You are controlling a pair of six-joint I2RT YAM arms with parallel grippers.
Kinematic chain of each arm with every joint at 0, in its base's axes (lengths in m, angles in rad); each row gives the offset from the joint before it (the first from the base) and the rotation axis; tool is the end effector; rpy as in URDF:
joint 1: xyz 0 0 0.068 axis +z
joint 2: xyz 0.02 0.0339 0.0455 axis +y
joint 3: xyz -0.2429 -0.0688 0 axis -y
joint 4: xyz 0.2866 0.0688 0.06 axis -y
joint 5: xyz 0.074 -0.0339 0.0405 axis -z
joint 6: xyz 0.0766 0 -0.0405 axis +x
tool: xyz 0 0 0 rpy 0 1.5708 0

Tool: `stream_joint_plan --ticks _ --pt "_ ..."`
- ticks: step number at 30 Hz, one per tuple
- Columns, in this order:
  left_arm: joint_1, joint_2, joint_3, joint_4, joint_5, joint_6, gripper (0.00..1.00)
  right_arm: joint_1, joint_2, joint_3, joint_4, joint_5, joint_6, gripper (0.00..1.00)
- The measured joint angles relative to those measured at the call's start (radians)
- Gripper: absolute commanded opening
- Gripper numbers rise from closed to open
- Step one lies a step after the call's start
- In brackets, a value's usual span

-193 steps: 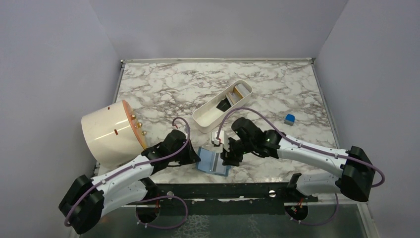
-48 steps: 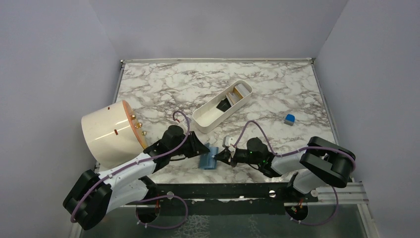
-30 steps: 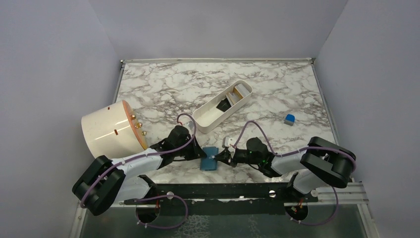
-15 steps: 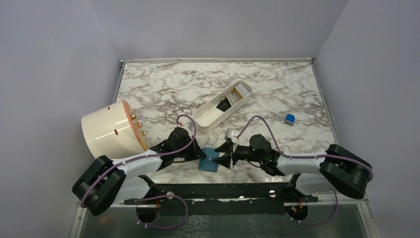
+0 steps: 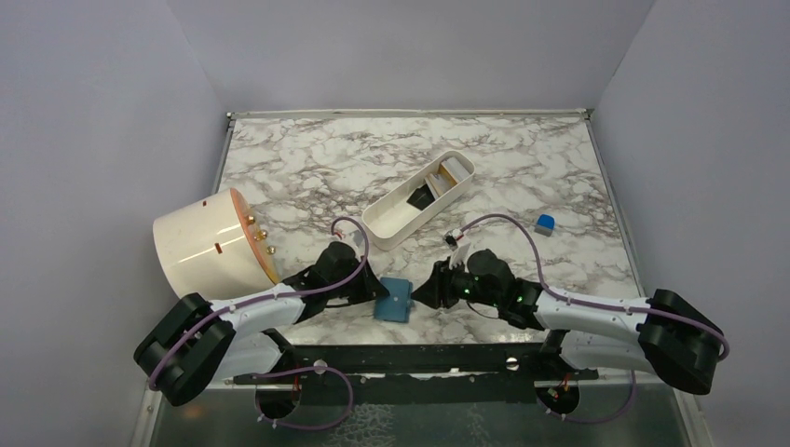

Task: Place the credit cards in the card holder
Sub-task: Close the card holder at the center of the board.

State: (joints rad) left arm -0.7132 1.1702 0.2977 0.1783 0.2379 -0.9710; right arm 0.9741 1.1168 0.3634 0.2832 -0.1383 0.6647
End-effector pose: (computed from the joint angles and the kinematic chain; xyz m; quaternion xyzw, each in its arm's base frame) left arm 0.1921 -0.1900 0.0613 -0.0656 0.8981 -0.3859 0.2004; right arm 0.1582 0.2517 0.1116 -0.1667 0.8346 0.4214 0.3131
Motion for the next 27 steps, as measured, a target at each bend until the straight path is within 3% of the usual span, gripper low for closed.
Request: stream_joint_plan --ticks 10,27 --pt "-0.05 0.005 0.0 0.012 -0.036 -0.035 0.09 0.0 0.146 -0.017 0.016 0.007 0.243 0.26" --pt "-0.089 -0.002 -0.001 0.011 -0.071 -0.09 0.1 0.016 0.3 -0.015 0.121 0.018 0.353 0.2"
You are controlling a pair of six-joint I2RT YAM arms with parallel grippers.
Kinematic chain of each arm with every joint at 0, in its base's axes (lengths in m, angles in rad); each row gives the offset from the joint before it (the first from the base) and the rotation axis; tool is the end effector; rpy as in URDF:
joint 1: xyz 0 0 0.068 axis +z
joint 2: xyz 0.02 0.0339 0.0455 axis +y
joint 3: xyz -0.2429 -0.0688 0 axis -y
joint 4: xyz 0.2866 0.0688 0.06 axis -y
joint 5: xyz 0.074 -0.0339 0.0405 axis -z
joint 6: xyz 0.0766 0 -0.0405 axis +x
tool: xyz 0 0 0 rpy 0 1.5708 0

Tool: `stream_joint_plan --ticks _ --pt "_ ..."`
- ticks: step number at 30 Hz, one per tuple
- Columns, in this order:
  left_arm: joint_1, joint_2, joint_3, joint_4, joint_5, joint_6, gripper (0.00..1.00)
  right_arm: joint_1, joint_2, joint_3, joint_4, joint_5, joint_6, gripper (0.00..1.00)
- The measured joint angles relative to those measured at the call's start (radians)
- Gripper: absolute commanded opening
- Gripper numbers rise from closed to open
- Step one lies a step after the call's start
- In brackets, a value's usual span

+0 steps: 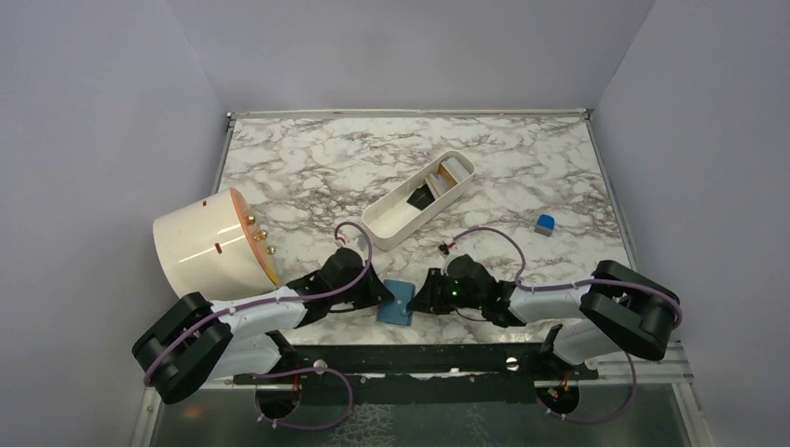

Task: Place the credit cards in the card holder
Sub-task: Close the card holder at the center of the board.

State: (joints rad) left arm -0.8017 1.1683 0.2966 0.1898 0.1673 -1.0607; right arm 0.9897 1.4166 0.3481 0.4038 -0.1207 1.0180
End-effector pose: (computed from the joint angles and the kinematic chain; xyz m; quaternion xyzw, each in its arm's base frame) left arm 0.1795 -0.2038 0.0620 -0.0806 0.8968 -0.3888 0.1952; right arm 0.1522 0.2486 0.0387 -0.0137 0.8978 0.3977 0.1889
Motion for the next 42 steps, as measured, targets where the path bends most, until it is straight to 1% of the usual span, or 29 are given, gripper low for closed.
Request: stream_joint_plan --ticks 6,10,17,26,32,42 --pt "-0.019 -0.031 -0.026 0.001 0.0 -0.024 0.1 0.008 -0.004 0.014 -0.016 0.007 0.006 0.2" --pt "-0.024 -0.042 -0.037 0.003 -0.002 -0.035 0.1 0.021 -0.048 0.032 -0.057 0.03 0.019 0.29" --pt "-0.026 -0.039 -0.039 0.009 -0.004 -0.039 0.1 0.09 -0.146 0.064 -0.183 0.111 0.084 0.34" --pt "-0.029 -0.035 -0.039 0.014 -0.006 -0.039 0.1 0.124 -0.135 0.019 -0.215 0.172 0.191 0.34" --pt "-0.038 -0.035 -0.039 0.018 -0.018 -0.041 0.1 0.124 -0.094 0.019 -0.169 0.188 0.206 0.33" --pt "-0.045 -0.035 -0.04 0.02 -0.026 -0.045 0.1 0.129 -0.049 0.04 -0.14 0.213 0.2 0.31"
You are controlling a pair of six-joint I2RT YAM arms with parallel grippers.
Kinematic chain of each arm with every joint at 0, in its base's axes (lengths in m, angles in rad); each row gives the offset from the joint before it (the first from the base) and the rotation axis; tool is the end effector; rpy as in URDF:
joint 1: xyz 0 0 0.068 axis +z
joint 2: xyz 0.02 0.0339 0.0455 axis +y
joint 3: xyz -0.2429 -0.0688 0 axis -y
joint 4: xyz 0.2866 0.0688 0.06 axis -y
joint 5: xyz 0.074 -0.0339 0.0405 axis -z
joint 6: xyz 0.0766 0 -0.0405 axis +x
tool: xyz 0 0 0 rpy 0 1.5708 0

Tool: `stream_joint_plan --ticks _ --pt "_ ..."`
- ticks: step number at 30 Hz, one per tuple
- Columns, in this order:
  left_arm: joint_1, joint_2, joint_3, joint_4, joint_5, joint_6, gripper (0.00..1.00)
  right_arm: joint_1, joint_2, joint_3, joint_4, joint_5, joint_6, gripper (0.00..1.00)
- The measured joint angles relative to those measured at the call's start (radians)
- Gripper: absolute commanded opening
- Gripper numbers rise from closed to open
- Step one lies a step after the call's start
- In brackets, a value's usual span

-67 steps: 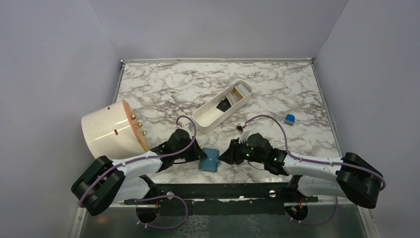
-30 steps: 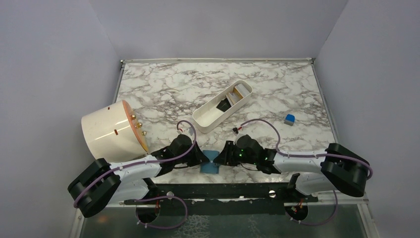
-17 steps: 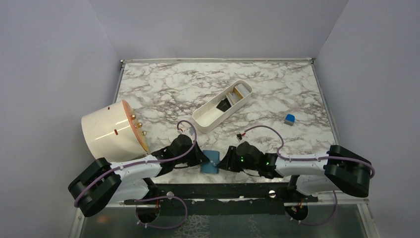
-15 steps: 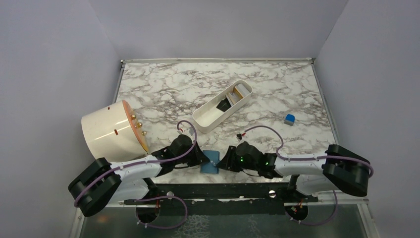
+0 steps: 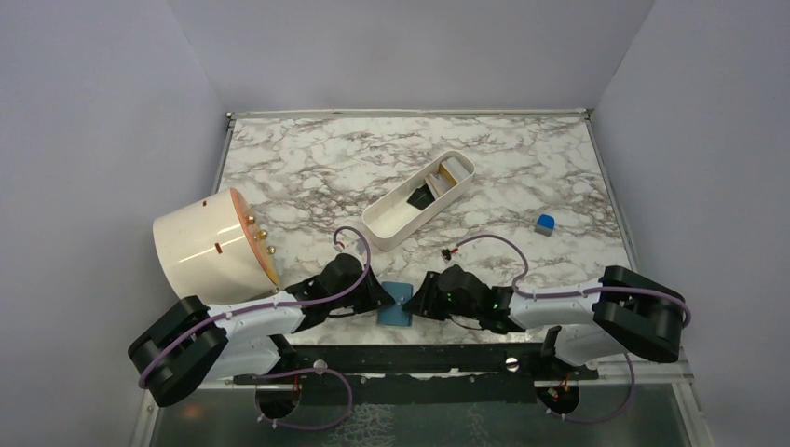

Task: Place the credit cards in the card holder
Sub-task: Close the card holder at the center of the board.

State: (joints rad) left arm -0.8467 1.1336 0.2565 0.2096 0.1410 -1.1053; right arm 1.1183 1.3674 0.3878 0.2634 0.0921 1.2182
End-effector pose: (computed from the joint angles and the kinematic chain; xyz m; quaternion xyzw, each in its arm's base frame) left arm 0.1670 -0.2051 0.0588 -0.0852 0.8940 -0.3961 0.1915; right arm 0.1348 0.2612 0.0482 0.0644 0.9070 0.3645 0.2007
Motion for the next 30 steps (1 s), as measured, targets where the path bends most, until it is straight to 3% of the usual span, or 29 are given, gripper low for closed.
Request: stream_joint_plan --ticks 9,16,30 --pt "0.0 0.015 -0.001 0.021 0.0 0.0 0.1 0.0 0.001 0.04 -0.041 0.008 -0.048 0.3" --pt "-0.005 0.02 -0.001 0.029 0.0 -0.001 0.1 0.0 -0.08 0.065 -0.118 0.025 -0.104 0.36" --pt "-0.006 0.023 -0.001 0.035 0.0 -0.001 0.1 0.0 -0.038 0.089 -0.144 0.052 -0.15 0.27"
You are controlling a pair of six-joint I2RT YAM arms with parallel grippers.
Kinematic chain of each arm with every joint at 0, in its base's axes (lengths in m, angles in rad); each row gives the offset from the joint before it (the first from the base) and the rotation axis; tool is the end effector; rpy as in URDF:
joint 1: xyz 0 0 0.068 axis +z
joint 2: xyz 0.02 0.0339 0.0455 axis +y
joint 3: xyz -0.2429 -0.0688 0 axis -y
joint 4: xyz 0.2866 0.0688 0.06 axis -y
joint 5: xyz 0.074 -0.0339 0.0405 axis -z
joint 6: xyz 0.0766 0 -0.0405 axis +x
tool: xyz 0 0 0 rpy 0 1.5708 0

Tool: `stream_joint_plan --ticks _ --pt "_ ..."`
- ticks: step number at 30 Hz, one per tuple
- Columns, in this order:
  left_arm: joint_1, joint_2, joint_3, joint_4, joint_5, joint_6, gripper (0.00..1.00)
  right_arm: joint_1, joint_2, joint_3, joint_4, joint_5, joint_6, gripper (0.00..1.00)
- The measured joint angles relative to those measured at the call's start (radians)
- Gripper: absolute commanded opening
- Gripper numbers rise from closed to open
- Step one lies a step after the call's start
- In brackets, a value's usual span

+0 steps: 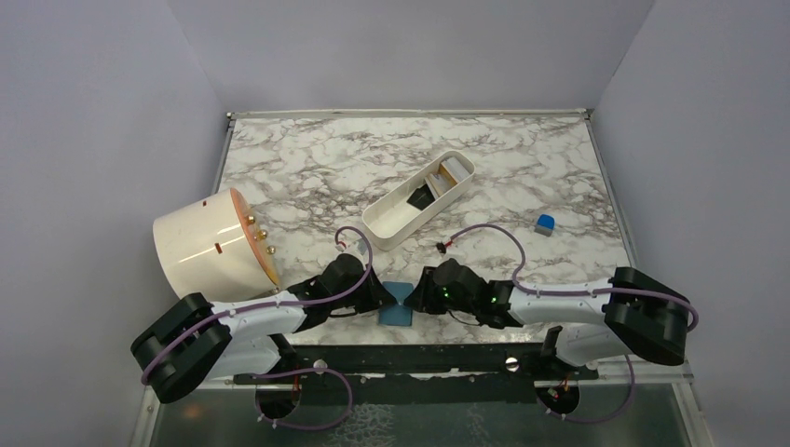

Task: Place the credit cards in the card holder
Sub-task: Close the card holder at the center of the board.

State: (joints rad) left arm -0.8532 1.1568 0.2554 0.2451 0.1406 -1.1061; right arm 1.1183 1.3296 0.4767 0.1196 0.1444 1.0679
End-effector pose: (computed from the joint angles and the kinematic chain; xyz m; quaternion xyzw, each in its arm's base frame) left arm 0.1668 -0.2074 0.0569 -0.0821 0.8918 -0.4008 0.1931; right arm 0.1441 0.2713 0.0727 0.0064 0.9117 0.3299 0.2450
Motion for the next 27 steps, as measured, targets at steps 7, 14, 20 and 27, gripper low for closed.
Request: stream_joint_plan --ticks 7,14,20,27 --pt "0.0 0.0 0.0 0.0 0.0 0.0 0.1 0.0 0.042 0.014 0.006 0.0 -0.024 0.24" --pt "0.0 0.0 -0.001 0.001 0.0 0.0 0.1 0.0 0.06 0.021 0.014 -0.003 -0.049 0.24" --pt "0.0 0.0 -0.001 0.002 0.0 0.0 0.1 0.0 0.063 0.045 0.008 -0.002 -0.063 0.21" --pt "-0.001 0.001 -0.001 0.002 0.0 0.0 0.1 0.0 0.079 0.048 0.013 -0.003 -0.069 0.18"
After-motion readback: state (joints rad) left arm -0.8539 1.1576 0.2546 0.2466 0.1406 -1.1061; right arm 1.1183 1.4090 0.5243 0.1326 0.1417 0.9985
